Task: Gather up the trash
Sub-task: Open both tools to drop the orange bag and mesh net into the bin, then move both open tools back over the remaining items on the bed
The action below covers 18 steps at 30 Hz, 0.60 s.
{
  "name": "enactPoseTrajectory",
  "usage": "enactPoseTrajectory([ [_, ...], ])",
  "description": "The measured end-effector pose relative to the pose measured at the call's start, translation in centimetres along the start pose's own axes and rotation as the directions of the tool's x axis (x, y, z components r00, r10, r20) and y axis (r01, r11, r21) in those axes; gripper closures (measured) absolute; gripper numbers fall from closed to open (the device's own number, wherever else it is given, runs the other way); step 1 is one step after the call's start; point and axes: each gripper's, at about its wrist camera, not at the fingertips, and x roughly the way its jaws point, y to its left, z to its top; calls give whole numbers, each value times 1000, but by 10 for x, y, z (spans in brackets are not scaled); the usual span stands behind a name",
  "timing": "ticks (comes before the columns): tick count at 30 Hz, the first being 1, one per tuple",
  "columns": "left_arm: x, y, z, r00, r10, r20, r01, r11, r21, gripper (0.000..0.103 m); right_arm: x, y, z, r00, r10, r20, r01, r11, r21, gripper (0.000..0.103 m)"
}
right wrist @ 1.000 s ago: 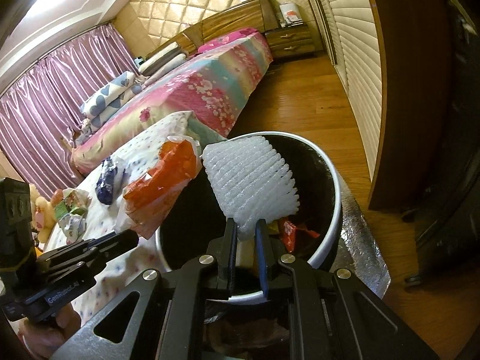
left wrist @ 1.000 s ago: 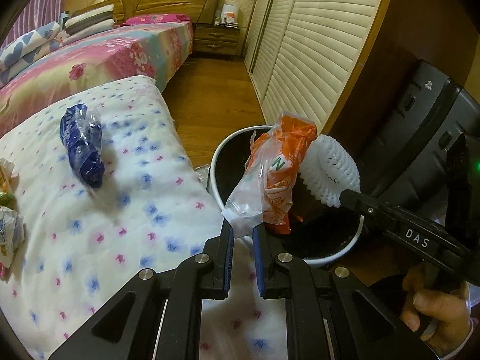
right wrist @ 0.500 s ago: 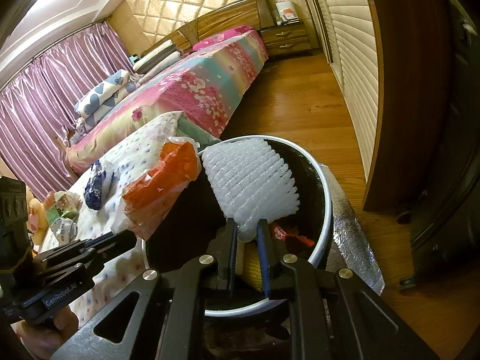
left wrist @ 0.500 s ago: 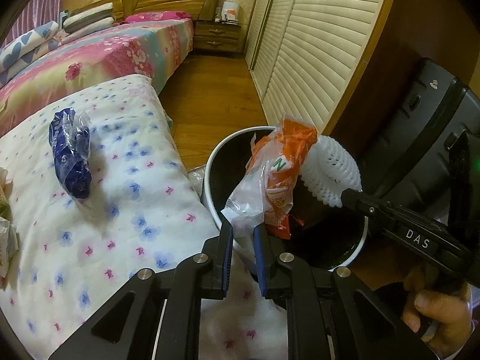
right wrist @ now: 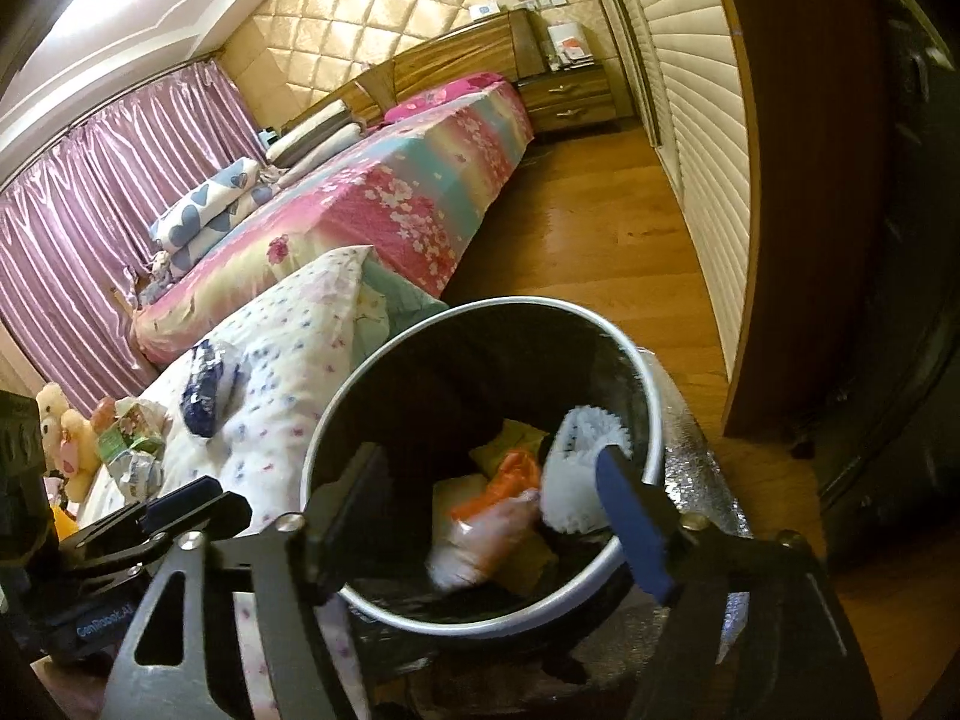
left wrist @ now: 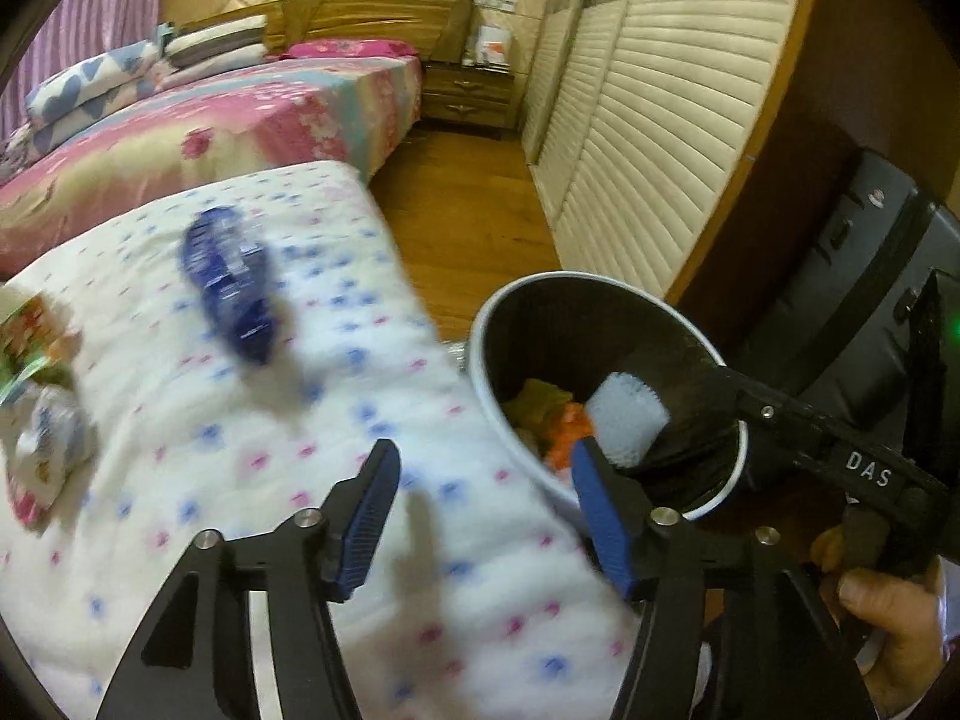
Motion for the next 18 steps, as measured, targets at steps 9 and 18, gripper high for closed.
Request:
enactPoseTrajectory([
  [9, -42, 42, -30, 997, 69, 18, -66, 992, -111, 41, 4, 43, -10, 997, 77, -28, -79, 996, -50, 23],
  [18, -84, 85, -51, 987, 153, 43, -140, 964, -224, 41, 12, 91, -22, 986, 153, -69, -160, 981, -114, 16],
])
